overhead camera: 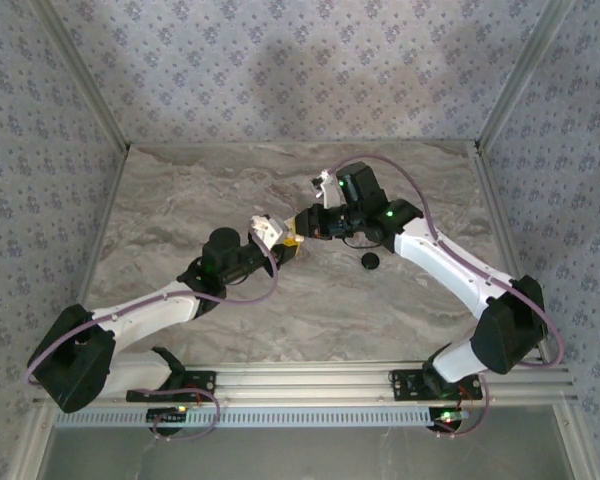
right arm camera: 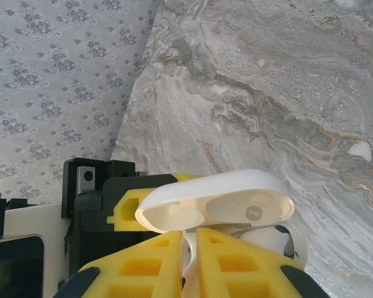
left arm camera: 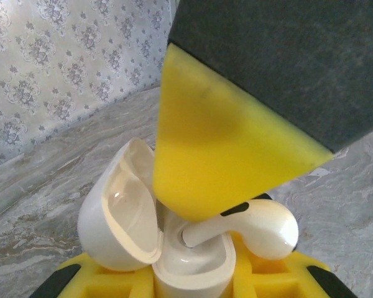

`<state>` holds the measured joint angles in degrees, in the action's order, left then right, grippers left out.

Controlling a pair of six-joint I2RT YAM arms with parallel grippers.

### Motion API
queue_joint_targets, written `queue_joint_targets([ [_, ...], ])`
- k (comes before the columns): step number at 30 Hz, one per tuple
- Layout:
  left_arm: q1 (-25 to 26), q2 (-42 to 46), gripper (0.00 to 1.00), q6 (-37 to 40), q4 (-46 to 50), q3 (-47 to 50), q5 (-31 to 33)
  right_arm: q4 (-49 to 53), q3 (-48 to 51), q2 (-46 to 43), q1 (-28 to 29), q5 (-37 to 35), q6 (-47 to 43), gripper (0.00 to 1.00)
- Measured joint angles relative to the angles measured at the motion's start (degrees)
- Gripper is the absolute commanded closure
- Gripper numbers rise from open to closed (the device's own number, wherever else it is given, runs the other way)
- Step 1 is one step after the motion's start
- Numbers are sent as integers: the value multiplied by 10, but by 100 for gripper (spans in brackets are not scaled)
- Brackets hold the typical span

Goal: Insert wireless bluetooth earbuds into charging case

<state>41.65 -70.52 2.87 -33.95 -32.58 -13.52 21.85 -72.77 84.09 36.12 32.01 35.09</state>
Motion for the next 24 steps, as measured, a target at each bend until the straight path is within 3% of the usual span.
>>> queue_joint_targets([
  [24, -3, -17, 89, -71, -88, 9, 3, 2, -65, 16, -5, 4, -26, 68],
])
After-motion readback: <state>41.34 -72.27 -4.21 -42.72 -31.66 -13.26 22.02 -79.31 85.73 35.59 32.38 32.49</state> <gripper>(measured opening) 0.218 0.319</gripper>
